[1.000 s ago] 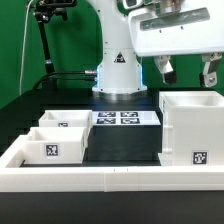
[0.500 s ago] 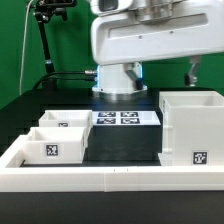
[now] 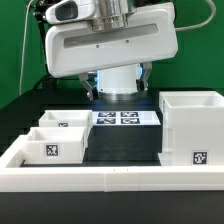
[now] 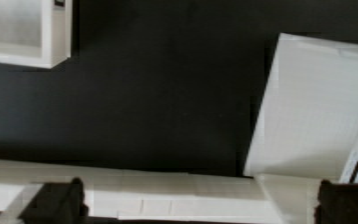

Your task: Assemble drawer

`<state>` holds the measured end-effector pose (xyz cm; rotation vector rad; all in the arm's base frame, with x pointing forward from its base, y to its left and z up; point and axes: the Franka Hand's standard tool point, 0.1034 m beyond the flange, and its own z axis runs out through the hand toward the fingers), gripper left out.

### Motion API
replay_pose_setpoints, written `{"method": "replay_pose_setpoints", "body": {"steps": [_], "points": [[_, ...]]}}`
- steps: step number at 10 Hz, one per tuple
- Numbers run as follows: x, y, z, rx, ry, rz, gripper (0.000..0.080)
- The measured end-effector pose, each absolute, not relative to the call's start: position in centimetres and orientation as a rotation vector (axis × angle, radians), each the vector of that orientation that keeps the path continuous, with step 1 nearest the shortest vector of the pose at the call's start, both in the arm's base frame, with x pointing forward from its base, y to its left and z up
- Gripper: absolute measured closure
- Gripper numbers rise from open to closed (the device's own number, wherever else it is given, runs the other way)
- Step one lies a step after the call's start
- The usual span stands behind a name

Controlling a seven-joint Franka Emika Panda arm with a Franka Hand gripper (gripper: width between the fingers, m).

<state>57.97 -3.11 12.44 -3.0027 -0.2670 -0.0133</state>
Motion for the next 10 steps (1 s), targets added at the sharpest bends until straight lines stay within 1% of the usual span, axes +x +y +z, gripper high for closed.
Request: {"method": "replay_pose_setpoints", "body": {"steps": [4, 8, 10], "points": [[57.9, -3.5, 12.2, -3.018, -0.271, -0.018, 0.0150], [55.0, -6.8, 9.8, -3.100, -0.253, -0.036, 0.0150], [54.1, -8.9, 7.8, -3.112, -0.155, -0.047, 0.0150]]}}
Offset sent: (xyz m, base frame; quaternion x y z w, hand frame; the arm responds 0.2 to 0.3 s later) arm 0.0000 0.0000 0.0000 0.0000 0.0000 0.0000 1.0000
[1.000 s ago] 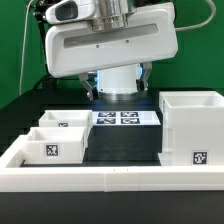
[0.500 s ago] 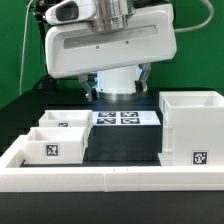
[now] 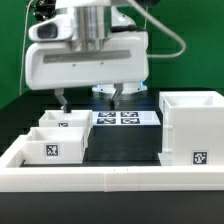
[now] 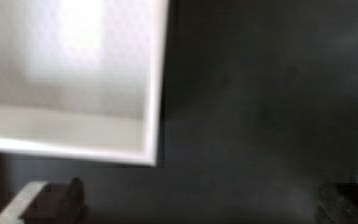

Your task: Assemble drawer

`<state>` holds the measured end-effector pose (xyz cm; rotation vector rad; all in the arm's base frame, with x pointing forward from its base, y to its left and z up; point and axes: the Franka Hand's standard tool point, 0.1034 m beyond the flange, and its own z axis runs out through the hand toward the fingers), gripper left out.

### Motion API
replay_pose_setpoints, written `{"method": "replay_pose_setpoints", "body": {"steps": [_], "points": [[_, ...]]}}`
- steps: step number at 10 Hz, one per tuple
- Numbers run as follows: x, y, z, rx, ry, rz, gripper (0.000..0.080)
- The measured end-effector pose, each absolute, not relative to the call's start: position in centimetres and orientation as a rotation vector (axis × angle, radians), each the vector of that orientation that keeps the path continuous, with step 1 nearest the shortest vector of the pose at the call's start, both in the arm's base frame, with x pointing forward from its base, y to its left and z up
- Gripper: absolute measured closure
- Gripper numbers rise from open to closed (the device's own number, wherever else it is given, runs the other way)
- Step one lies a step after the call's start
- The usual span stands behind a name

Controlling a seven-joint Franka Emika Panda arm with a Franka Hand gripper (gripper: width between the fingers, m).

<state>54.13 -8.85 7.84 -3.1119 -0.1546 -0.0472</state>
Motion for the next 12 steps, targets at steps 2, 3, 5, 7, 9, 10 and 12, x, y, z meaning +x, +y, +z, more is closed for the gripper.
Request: {"method": "replay_pose_setpoints", "body": {"steps": [2, 3, 5, 7, 9, 10, 12], "points": [[54.2, -8.6, 7.9, -3.112, -0.165, -0.046, 0.0150], [54.1, -8.6, 7.8, -3.112, -0.164, -0.043, 0.0150], [54.1, -8.6, 7.7, -3.112, -0.165, -0.042, 0.0150], [54.0, -8.8, 7.4, -3.114, -0.126, -0.039, 0.0150], [52.9, -9.4, 5.9, -3.122, 0.010, 0.005, 0.0150], [52.8, -9.4, 5.6, -3.122, 0.016, 0.015, 0.0150], [52.6, -8.6, 5.2, -3.121, 0.038, 0.029, 0.0150]]}}
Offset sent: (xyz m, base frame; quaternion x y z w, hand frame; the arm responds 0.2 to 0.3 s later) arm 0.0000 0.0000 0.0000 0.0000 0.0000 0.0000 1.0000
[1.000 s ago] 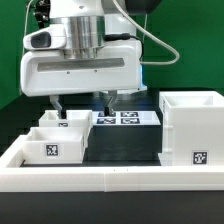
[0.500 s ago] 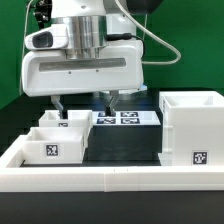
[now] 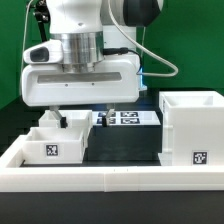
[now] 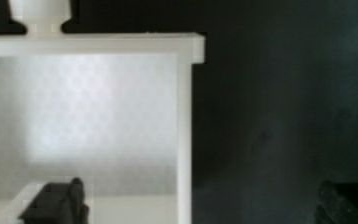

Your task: Assemble drawer

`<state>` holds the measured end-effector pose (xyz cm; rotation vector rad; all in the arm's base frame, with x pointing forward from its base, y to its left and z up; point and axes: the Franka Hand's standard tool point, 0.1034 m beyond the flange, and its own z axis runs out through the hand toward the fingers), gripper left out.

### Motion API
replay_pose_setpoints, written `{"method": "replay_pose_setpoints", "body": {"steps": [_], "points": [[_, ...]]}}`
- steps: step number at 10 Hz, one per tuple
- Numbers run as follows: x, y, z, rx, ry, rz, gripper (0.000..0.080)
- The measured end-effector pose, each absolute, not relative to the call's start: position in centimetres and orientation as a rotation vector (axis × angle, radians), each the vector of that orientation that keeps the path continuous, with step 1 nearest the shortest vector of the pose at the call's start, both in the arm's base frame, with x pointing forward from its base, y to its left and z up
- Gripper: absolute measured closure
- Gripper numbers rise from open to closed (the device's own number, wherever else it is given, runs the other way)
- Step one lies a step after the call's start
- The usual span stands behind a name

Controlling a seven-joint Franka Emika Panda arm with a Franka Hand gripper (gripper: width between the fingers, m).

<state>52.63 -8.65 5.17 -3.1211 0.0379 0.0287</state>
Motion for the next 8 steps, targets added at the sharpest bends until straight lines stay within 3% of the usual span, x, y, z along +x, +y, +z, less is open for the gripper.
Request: {"method": "replay_pose_setpoints", "body": {"steps": [6, 8], "points": [[52.8, -9.0, 5.0, -3.128, -0.038, 0.000, 0.0150], [51.9, -9.2, 3.4, -3.143, -0.032, -0.004, 0.0150]]}}
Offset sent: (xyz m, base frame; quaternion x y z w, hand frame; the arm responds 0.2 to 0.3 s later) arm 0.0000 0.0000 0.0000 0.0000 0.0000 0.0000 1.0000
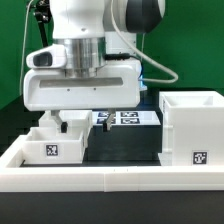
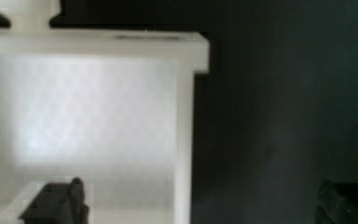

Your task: Assemble drawer

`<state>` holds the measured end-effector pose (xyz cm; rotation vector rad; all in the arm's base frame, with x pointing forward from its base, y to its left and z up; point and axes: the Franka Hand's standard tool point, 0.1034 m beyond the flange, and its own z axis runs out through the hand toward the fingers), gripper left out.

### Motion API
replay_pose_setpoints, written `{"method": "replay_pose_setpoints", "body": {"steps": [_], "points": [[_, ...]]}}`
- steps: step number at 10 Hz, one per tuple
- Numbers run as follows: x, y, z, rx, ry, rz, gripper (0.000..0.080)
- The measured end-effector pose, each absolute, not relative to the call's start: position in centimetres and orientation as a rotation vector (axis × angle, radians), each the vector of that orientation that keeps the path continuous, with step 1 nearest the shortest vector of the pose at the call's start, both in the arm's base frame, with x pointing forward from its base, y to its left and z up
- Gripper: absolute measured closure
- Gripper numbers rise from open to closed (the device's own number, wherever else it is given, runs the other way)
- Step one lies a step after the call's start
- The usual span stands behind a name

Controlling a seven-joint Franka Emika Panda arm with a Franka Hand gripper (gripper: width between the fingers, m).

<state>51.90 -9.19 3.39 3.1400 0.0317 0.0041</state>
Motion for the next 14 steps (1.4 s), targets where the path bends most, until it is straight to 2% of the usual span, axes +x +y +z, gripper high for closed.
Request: {"method": "replay_pose_setpoints", "body": {"steps": [6, 10, 11, 12, 13, 14], "points": [[50.4, -9.3, 0.9, 3.128, 0.053, -0.025, 0.0150], [50.2, -9.3, 0.7, 3.128, 0.051, -0.032, 0.0150], [50.2, -9.3, 0.7, 3.128, 0.051, -0.032, 0.0273], [50.2, -9.3, 0.7, 3.128, 0.051, -0.032, 0.0273], [50.2, -9.3, 0.7, 3.128, 0.051, -0.032, 0.0447], [50.2, -9.3, 0.7, 3.128, 0.051, -0.032, 0.0584]]}}
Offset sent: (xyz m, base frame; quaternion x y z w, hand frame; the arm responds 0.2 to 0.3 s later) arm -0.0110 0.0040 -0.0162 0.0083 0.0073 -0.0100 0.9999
